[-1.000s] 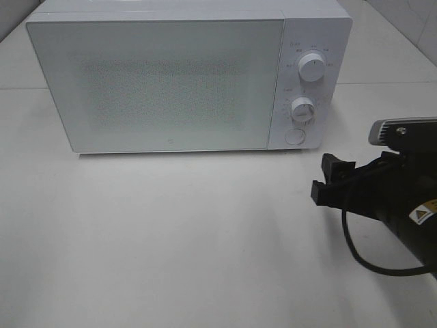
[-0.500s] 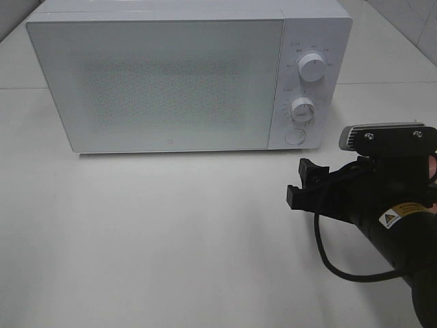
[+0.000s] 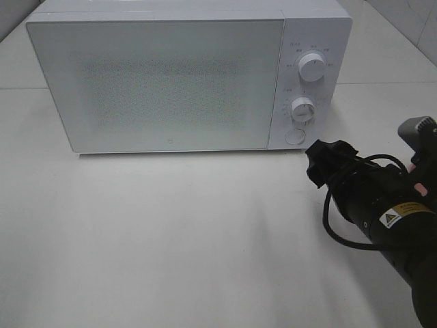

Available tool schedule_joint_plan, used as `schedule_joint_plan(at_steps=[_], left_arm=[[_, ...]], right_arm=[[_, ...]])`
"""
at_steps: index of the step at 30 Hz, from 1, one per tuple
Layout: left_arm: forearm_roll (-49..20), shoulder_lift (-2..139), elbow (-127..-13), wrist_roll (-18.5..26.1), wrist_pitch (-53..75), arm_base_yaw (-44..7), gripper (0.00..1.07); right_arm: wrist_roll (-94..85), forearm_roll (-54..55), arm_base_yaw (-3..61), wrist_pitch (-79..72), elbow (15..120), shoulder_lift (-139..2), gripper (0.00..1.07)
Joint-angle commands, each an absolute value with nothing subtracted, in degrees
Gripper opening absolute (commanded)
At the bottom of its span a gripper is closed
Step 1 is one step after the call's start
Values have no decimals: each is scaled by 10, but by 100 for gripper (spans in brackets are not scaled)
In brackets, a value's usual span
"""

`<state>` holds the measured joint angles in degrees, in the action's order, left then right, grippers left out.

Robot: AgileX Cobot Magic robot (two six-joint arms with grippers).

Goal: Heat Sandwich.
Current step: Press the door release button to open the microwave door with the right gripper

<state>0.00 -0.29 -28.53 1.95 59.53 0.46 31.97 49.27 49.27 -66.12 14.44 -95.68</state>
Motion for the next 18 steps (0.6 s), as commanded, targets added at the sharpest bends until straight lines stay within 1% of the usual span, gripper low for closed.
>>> schedule_joint_plan(at_steps=[1,2,3,6,9,11,12,14,15,17,18], left_arm=[[-3,-2,-284,20,593,5,106],[-3,-2,-284,20,593,5,106],[-3,-2,-284,20,593,5,106],[-3,-2,-284,20,593,5,106],[-3,-2,-284,20,593,5,106],[-3,-2,-284,20,593,5,106],[-3,-2,-284,20,593,5,106],[-3,-2,-284,20,593,5,106],[-3,-2,-284,20,593,5,106],[-3,-2,-284,20,593,5,106],[-3,-2,-284,20,593,5,106]], right_arm=[[482,490,495,-668,150,-957,70],[520,490,495,-668,150,-957,69],[520,490,495,-668,150,-957,69],[650,488,495,-668,150,-957,67],[701,488,495,-666,150,-957,65],[756,488,495,-666,150,-957,60],[756,488,495,-666,150,-957,60],[766,488,495,-666,150,-957,53],[767,488,495,-666,150,-957,44],[767,488,495,-666,150,-957,31],[767,488,495,-666,150,-957,31]])
